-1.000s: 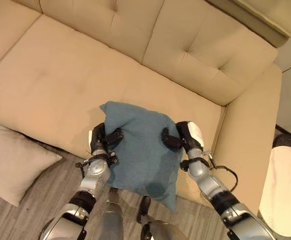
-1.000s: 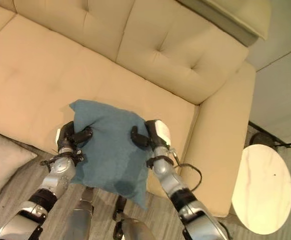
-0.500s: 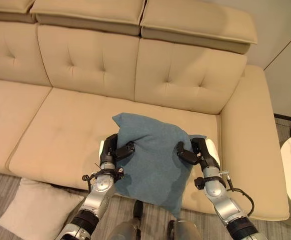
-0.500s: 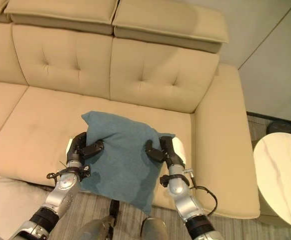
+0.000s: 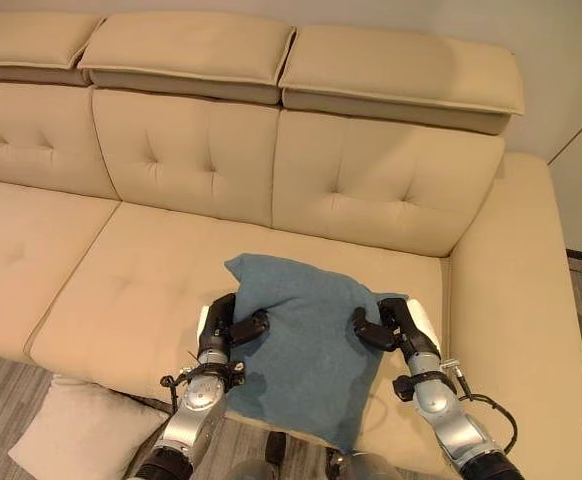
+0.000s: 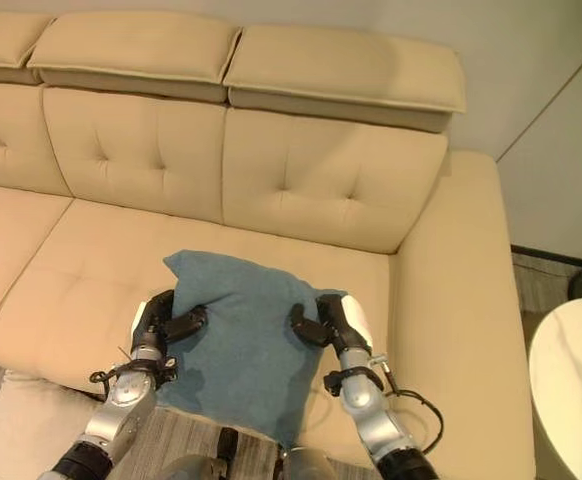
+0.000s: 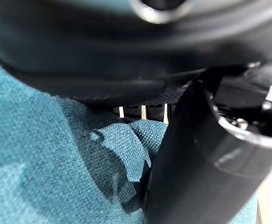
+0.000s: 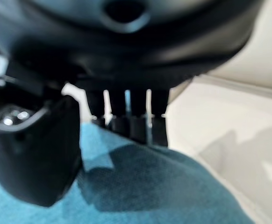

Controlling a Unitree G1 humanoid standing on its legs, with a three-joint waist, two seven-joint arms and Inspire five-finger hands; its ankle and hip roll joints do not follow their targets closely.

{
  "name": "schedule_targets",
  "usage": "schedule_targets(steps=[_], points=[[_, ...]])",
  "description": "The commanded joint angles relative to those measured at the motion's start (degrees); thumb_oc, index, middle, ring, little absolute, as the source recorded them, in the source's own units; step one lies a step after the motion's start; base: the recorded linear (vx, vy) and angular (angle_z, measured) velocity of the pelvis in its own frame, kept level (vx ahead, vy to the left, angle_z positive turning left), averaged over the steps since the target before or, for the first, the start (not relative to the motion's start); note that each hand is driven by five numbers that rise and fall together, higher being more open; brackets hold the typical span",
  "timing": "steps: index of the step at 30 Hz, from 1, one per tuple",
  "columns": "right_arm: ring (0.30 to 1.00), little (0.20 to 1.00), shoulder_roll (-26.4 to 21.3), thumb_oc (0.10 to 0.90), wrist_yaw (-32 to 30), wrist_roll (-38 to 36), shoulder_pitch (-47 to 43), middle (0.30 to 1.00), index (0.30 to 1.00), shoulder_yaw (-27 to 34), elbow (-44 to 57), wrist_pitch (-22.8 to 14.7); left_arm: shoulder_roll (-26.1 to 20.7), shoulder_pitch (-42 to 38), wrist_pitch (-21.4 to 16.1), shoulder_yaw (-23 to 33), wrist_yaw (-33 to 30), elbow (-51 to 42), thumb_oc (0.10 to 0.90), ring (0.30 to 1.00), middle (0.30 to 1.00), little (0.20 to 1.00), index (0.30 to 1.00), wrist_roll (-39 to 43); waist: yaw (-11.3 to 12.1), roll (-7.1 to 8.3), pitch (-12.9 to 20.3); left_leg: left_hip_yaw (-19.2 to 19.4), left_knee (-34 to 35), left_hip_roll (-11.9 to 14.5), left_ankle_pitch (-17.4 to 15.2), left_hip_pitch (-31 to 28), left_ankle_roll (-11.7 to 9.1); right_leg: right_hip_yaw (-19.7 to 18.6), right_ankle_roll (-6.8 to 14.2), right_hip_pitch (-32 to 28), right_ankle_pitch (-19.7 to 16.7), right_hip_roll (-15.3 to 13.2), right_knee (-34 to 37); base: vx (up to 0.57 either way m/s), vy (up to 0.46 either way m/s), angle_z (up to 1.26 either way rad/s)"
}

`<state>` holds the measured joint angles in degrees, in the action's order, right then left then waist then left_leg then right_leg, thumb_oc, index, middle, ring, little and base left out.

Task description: Pick up all the scattered cushions and arrange them neatly on the sofa.

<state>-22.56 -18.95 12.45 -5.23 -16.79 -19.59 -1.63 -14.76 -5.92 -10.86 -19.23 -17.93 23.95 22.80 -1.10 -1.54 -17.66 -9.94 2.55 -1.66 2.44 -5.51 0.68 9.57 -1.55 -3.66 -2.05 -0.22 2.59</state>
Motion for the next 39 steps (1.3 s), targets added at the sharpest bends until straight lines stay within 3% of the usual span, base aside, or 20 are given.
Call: schedule_targets(steps=[1, 4, 5, 6, 7, 9, 10, 15, 17, 21, 24, 27, 28, 32, 36, 39], points=[[0.3, 0.3, 0.2, 0.4, -2.7, -0.5, -1.1, 0.3, 0.3, 1.8, 5.3, -7.3, 1.4, -2.3, -5.1, -0.6, 1.9, -4.3, 0.4, 0.3, 0.3, 0.3, 0.3, -1.1, 0.4, 1.6, 8.6, 3.2, -5.8, -2.1, -9.1, 1.9, -0.2, 0.0, 5.0, 1.0, 7.3, -1.4, -6.5, -0.04, -0.006, 0.1], [0.3, 0.3, 0.3, 0.4, -3.4, -0.9, -0.7, 0.3, 0.3, 2.4, 5.6, -7.6, 1.6, -3.1, -5.1, -0.8, 1.8, -3.8, 0.4, 0.3, 0.3, 0.3, 0.3, -1.7, 0.0, 2.15, 7.9, 5.6, -8.8, -1.6, -9.5, 4.1, -1.3, 1.5, 4.9, 0.9, 7.4, -2.3, -5.9, -0.13, 0.033, 0.16], [0.3, 0.3, 0.2, 0.4, -3.8, -1.6, -0.7, 0.3, 0.3, 2.8, 5.8, -7.6, 2.1, -3.7, -5.4, -0.7, 1.6, -3.7, 0.4, 0.3, 0.3, 0.3, 0.3, -1.1, -0.7, 2.93, 7.0, 9.9, -12.6, 0.5, -9.8, 7.0, -2.0, 2.4, 5.0, 1.1, 7.0, -3.6, -5.6, -0.17, 0.07, 0.36], [0.3, 0.3, 0.2, 0.4, -3.8, -1.6, -0.7, 0.3, 0.3, 2.8, 5.8, -7.6, 2.1, -3.7, -5.4, -0.7, 1.6, -3.7, 0.4, 0.3, 0.3, 0.3, 0.3, -1.1, -0.6, 2.86, 7.1, 10.0, -13.0, 0.6, -10.0, 7.3, -2.0, 2.4, 5.0, 1.2, 7.0, -3.5, -5.6, -0.17, 0.175, 0.5], [0.3, 0.3, -0.2, 0.4, -4.0, -1.9, -1.0, 0.3, 0.3, 2.7, 6.2, -7.6, 2.1, -3.9, -5.6, -0.4, 1.3, -4.0, 0.4, 0.3, 0.3, 0.3, 0.3, -0.8, -0.9, 3.59, 7.0, 12.8, -13.2, 4.4, -10.1, 7.3, -2.3, 2.2, 5.3, 1.5, 6.4, -4.7, -5.8, -0.06, 0.115, 0.44], [0.3, 0.3, -0.2, 0.4, -3.7, -2.0, -0.9, 0.3, 0.3, 2.5, 6.4, -7.6, 2.0, -3.7, -5.6, -0.4, 1.1, -4.0, 0.4, 0.3, 0.3, 0.3, 0.3, -1.0, -0.5, 3.53, 7.1, 11.6, -12.6, 5.5, -9.8, 6.9, -2.8, 1.5, 5.4, 1.6, 6.3, -4.8, -6.1, -0.04, 0.202, 0.15], [0.3, 0.3, -0.4, 0.4, -3.2, -2.2, -0.9, 0.3, 0.3, 2.6, 6.5, -7.7, 1.9, -3.3, -5.7, -0.6, 0.8, -4.3, 0.4, 0.3, 0.3, 0.3, 0.3, -1.4, -0.5, 3.27, 7.7, 8.4, -10.9, 6.6, -8.8, 6.4, -3.7, 0.9, 5.6, 1.9, 6.6, -5.1, -6.7, -0.01, 0.285, 0.01], [0.3, 0.3, 0.7, 0.4, -2.8, -3.0, 0.5, 0.3, 0.3, 3.7, 8.0, -7.0, 2.9, -4.1, -5.2, -1.9, 0.3, -2.8, 0.4, 0.3, 0.3, 0.3, 0.3, -1.8, -1.7, 2.43, 9.2, 6.7, -4.1, 5.4, -8.6, 2.4, -3.1, 0.4, 7.2, 3.7, 5.4, -6.7, -9.1, -0.01, 0.281, -0.09], [0.3, 0.3, 1.7, 0.4, -3.2, -3.0, -1.7, 0.3, 0.3, 3.6, 8.4, -6.6, 2.3, -5.1, -4.9, -2.3, 0.2, -2.9, 0.4, 0.3, 0.3, 0.3, 0.3, -3.1, -1.6, 2.11, 8.7, 8.8, -3.1, 3.9, -9.2, 1.2, -1.2, -0.5, 9.4, 6.3, 3.6, -8.7, -11.5, -0.13, 0.325, -0.18], [0.3, 0.3, 3.7, 0.4, -3.6, -3.2, -3.6, 0.3, 0.3, 3.0, 9.6, -6.2, 1.1, -6.2, -4.7, -2.0, -0.3, -2.9, 0.4, 0.3, 0.3, 0.3, 0.3, -4.6, -1.2, 1.73, 7.5, 11.8, -4.1, 2.9, -9.8, 1.0, 0.7, 0.6, 10.6, 8.3, 2.5, -11.2, -18.4, -0.12, 0.166, -0.65], [0.3, 0.3, 4.3, 0.4, -3.3, -3.3, -2.6, 0.3, 0.3, 2.9, 10.6, -6.6, 0.7, -5.7, -4.6, -1.4, 0.1, -2.3, 0.4, 0.3, 0.3, 0.3, 0.3, -5.1, -1.2, 1.96, 8.2, 13.0, -5.3, 2.3, -10.0, 1.8, 1.4, 1.2, 9.9, 6.0, 3.9, -11.0, -20.7, -0.08, 0.054, -0.15], [0.3, 0.3, 4.6, 0.4, -3.1, -3.1, -2.3, 0.3, 0.3, 2.7, 10.9, -6.7, 0.6, -5.3, -4.3, -1.4, 0.0, -1.7, 0.4, 0.3, 0.3, 0.3, 0.3, -5.5, -0.4, 2.37, 9.2, 13.8, -5.8, 2.0, -9.9, 2.3, 1.3, 2.0, 9.6, 3.7, 4.8, -10.5, -18.5, -0.01, -0.023, -0.16], [0.3, 0.3, 4.6, 0.4, -3.2, -3.1, -2.0, 0.3, 0.3, 2.6, 10.9, -6.8, 0.5, -5.3, -4.1, -1.3, 0.0, -1.3, 0.4, 0.3, 0.3, 0.3, 0.3, -6.0, 0.0, 2.59, 9.9, 14.1, -5.8, 2.2, -9.8, 2.5, 1.2, 2.5, 9.1, 2.8, 6.7, -9.8, -17.1, 0.04, -0.141, -0.33], [0.3, 0.3, 4.1, 0.4, -3.4, -3.6, -1.8, 0.3, 0.3, 2.4, 12.7, -6.8, 0.1, -5.4, -3.6, -0.1, -1.2, 0.2, 0.4, 0.3, 0.3, 0.3, 0.3, -7.0, -0.5, 3.7, 11.0, 14.4, -6.9, 4.0, -9.7, 2.1, -0.1, 0.0, 7.3, 0.9, 9.0, -6.2, -13.3, 0.05, -0.173, -0.15], [0.3, 0.3, 3.3, 0.4, -3.3, -3.7, -0.9, 0.3, 0.3, 3.0, 13.4, -7.2, 0.3, -5.4, -3.5, 0.3, -1.5, 0.6, 0.4, 0.3, 0.3, 0.3, 0.3, -7.0, -0.9, 4.25, 10.9, 13.9, -9.4, 5.2, -9.5, 2.8, -1.7, 0.2, 5.8, -0.8, 9.7, -4.5, -10.2, 0.01, -0.213, -0.11], [0.3, 0.3, 2.0, 0.4, -3.9, -4.2, -0.7, 0.3, 0.3, 4.0, 13.8, -7.6, 0.3, -6.6, -3.6, 0.2, -1.5, 0.8, 0.4, 0.3, 0.3, 0.3, 0.3, -7.7, -1.1, 5.06, 9.5, 13.6, -17.9, 6.9, -8.5, 7.4, -3.4, 0.6, 4.3, -1.9, 9.9, -3.6, -8.8, -0.05, -0.169, -0.03]])
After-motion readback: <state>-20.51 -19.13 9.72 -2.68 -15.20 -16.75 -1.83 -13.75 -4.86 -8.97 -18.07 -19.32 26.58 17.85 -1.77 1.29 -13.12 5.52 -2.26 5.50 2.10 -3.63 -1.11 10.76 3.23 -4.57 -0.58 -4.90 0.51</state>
